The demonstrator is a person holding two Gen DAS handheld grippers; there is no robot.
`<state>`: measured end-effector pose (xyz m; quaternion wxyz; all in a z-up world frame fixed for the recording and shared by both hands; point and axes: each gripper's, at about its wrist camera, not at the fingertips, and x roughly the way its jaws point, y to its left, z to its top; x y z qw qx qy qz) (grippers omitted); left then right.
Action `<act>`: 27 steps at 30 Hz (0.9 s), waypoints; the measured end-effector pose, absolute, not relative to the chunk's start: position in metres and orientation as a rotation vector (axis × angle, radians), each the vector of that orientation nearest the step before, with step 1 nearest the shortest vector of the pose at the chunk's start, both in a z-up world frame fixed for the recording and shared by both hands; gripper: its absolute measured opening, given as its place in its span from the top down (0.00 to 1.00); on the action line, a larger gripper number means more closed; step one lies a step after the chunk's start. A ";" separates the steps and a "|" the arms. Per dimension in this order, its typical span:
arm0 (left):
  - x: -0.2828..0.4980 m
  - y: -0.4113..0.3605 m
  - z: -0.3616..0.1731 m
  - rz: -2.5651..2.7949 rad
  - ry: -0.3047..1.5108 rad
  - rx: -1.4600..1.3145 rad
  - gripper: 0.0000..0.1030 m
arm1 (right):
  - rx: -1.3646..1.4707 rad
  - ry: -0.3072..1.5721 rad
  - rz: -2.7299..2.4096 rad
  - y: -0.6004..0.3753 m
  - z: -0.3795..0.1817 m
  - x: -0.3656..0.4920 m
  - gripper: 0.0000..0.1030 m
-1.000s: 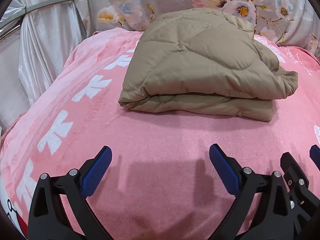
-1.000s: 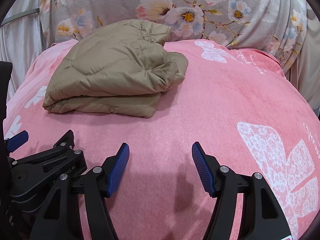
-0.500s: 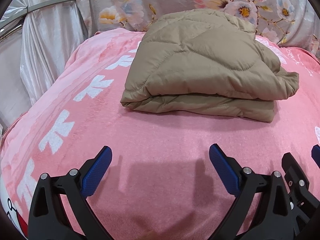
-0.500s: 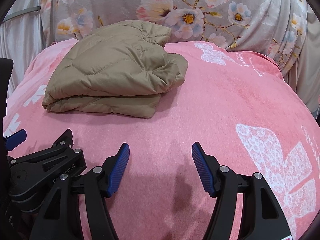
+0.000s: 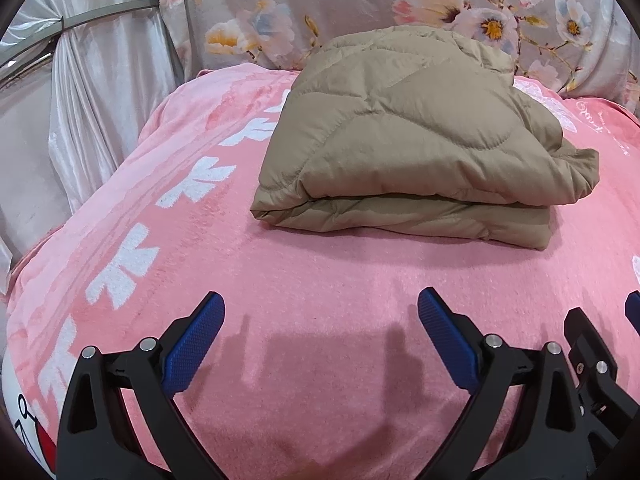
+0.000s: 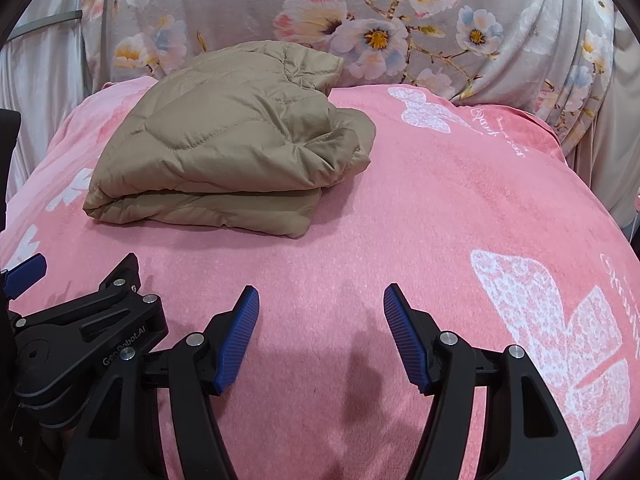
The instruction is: Fold large clothes
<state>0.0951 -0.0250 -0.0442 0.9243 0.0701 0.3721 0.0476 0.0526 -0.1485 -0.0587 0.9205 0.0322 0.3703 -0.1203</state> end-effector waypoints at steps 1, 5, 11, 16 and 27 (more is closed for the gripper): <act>0.095 -0.025 -0.044 0.096 0.763 0.143 0.09 | 0.066 0.761 -0.247 -0.149 -0.059 0.053 0.38; 0.093 -0.026 -0.043 0.098 0.758 0.145 0.10 | 0.065 0.760 -0.246 -0.149 -0.059 0.052 0.38; 0.093 -0.025 -0.043 0.096 0.757 0.144 0.10 | 0.065 0.760 -0.246 -0.149 -0.059 0.053 0.38; 0.093 -0.025 -0.042 0.100 0.752 0.144 0.11 | 0.064 0.760 -0.247 -0.149 -0.059 0.053 0.38; 0.093 -0.025 -0.042 0.100 0.751 0.144 0.11 | 0.062 0.760 -0.246 -0.149 -0.059 0.052 0.38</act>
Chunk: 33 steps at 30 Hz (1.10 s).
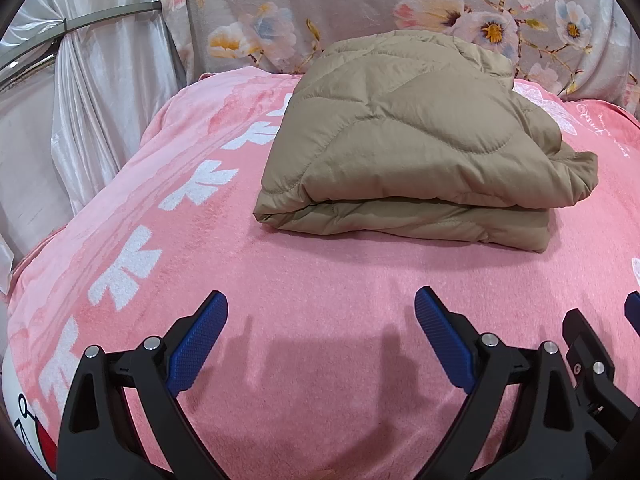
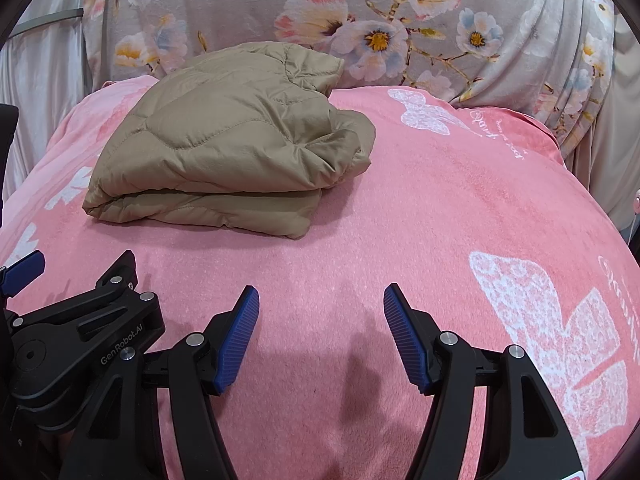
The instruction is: Fold large clothes
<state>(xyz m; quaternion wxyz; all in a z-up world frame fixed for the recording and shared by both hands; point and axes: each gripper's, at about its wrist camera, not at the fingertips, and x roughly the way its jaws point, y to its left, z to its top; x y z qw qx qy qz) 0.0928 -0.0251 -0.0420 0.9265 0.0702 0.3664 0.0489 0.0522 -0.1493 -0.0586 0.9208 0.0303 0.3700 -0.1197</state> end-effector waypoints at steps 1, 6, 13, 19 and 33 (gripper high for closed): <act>0.093 -0.025 -0.042 0.101 0.752 0.144 0.11 | 0.062 0.760 -0.246 -0.150 -0.059 0.052 0.38; 0.093 -0.025 -0.042 0.101 0.751 0.145 0.11 | 0.061 0.760 -0.246 -0.150 -0.059 0.052 0.38; 0.093 -0.025 -0.042 0.097 0.751 0.145 0.13 | 0.060 0.761 -0.246 -0.150 -0.059 0.052 0.38; 0.093 -0.025 -0.041 0.087 0.751 0.147 0.16 | 0.056 0.758 -0.246 -0.149 -0.059 0.052 0.38; 0.094 -0.028 -0.043 0.076 0.756 0.164 0.21 | 0.053 0.758 -0.243 -0.152 -0.058 0.052 0.38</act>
